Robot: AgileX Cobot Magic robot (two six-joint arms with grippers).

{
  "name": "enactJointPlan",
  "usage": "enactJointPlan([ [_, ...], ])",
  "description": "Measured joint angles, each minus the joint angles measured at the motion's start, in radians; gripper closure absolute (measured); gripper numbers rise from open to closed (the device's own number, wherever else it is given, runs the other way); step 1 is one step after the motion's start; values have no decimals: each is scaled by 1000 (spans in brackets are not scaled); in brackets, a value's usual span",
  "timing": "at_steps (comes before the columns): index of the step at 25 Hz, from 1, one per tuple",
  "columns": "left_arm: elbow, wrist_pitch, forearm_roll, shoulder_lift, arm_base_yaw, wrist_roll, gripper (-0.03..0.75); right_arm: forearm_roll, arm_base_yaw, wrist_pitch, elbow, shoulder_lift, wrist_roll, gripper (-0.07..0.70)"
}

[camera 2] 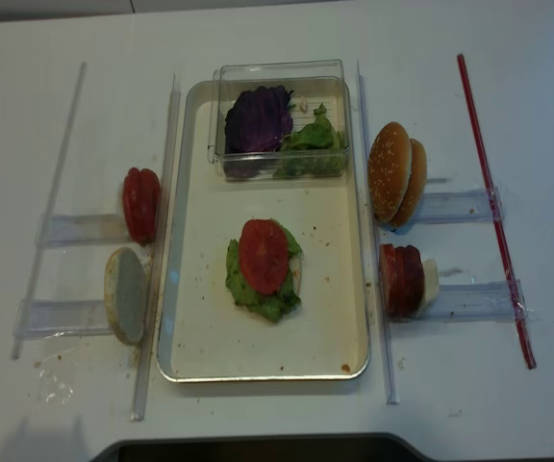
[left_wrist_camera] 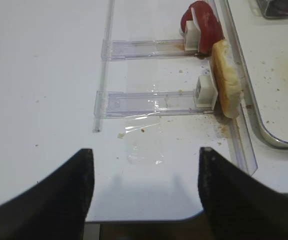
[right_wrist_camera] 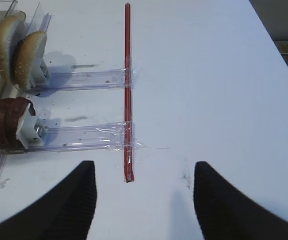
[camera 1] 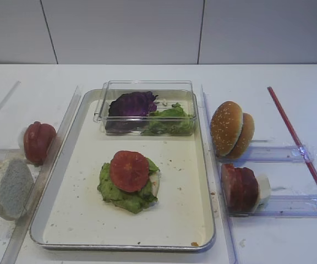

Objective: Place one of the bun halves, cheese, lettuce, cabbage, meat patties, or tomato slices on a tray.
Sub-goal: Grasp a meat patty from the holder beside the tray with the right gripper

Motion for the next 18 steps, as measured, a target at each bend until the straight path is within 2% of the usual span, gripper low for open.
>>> enactJointPlan([
  [18,0,0,0,0,0,0,283,0,0,0,0,0,0,187],
])
